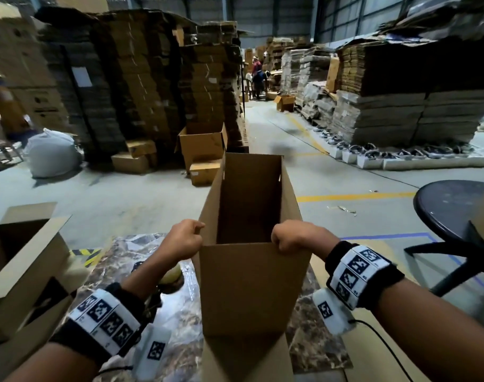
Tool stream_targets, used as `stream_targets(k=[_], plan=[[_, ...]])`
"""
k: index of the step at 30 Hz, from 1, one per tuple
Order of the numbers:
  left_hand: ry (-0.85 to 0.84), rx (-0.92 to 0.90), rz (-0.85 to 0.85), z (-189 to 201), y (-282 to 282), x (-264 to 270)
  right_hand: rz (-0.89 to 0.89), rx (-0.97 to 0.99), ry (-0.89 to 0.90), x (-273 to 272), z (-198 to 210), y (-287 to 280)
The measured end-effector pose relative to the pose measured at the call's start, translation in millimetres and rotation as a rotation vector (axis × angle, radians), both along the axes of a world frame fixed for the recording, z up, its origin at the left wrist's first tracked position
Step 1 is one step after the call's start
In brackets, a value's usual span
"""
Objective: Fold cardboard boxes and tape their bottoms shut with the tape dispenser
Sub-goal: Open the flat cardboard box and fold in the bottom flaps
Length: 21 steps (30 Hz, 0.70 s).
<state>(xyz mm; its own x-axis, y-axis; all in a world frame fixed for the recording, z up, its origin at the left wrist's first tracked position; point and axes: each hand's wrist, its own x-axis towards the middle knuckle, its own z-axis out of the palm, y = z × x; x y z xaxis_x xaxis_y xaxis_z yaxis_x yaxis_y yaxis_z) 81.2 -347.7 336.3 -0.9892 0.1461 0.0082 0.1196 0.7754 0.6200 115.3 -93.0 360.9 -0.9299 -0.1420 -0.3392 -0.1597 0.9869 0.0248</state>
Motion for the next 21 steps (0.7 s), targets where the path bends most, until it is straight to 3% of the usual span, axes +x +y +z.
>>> stream_targets(k=[5,8,11,16,19,21], plan=[[-0.02,0.033,0.015,-9,-13,1,-0.16,-0.037,0.168,-1,-19,-5],[0.044,-0.103,-0.038,-16,-10,7,-0.299,-0.097,0.353,2,-43,-9],[0.151,-0.238,-0.057,-26,-8,8,-0.324,-0.126,0.489,6,-74,-20],[0.16,-0.521,-0.06,-48,-18,4,-0.174,-0.133,0.308,-9,-119,-51],[0.402,-0.937,0.001,-55,-24,11,-0.167,-0.125,0.153,-16,-128,-58],[0.491,-1.193,-0.081,-66,-15,16,-0.178,-0.105,0.095,-19,-130,-58]])
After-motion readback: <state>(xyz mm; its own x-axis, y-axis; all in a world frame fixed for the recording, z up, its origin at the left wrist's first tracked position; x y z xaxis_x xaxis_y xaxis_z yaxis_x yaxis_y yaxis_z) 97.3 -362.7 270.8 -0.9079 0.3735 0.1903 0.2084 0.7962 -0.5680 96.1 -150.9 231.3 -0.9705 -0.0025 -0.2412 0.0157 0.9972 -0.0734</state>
